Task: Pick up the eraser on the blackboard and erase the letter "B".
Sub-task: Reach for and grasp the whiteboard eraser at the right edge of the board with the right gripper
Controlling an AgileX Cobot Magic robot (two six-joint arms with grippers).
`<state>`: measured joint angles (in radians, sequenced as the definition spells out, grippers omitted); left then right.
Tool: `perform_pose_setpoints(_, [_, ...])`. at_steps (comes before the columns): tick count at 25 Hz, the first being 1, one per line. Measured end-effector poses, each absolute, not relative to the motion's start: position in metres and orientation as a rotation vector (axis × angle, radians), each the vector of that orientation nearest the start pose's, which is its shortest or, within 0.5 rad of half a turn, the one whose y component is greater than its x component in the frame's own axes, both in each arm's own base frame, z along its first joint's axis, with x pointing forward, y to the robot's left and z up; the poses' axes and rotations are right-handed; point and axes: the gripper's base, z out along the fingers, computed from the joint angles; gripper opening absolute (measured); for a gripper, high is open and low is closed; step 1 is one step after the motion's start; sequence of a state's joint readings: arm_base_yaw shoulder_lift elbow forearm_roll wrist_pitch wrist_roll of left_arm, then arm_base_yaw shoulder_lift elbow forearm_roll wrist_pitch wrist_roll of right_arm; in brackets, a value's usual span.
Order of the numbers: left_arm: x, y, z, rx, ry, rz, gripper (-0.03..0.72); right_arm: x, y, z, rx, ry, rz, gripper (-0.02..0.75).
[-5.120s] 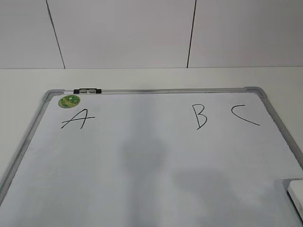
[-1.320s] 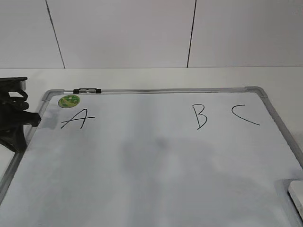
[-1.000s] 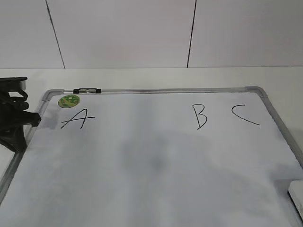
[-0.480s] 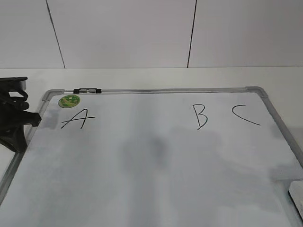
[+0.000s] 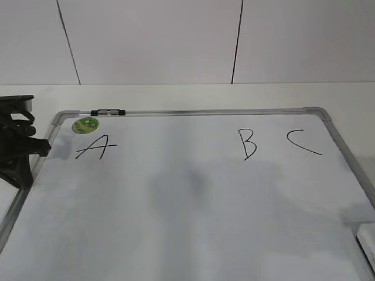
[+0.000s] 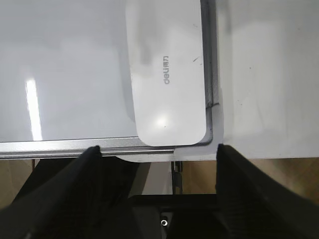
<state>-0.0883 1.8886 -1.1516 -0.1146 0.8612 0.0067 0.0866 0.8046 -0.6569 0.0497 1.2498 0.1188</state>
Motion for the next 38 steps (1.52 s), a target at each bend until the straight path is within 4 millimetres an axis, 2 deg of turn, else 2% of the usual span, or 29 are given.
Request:
perform_pose_setpoints(3, [0.341, -0.038, 0.155, 0.035, 3.082, -0.141, 0.035, 0.107, 0.014, 0.272, 0.060, 2.889, 0.109, 0.567])
perform_pose_setpoints(6, [0.341, -0.038, 0.155, 0.035, 3.082, -0.141, 0.035, 0.112, 0.014, 0.269, 0.062, 2.920, 0.103, 0.638])
perform_pose_setpoints(9, [0.341, -0.038, 0.155, 0.035, 3.082, -0.141, 0.035, 0.121, 0.014, 0.261, 0.062, 2.979, 0.092, 0.666])
perform_pose_setpoints(18, [0.341, -0.038, 0.155, 0.035, 3.082, -0.141, 0.035, 0.150, 0.016, 0.236, 0.006, 3.101, 0.063, 0.670])
perform_pose_setpoints(31, [0.341, -0.038, 0.155, 0.035, 3.082, -0.141, 0.036, 0.183, 0.015, 0.208, -0.040, 3.116, -0.007, 0.669])
perform_pose_setpoints(38, [0.341, -0.038, 0.155, 0.035, 3.082, -0.141, 0.036, 0.193, 0.016, 0.199, -0.040, 3.128, -0.008, 0.668])
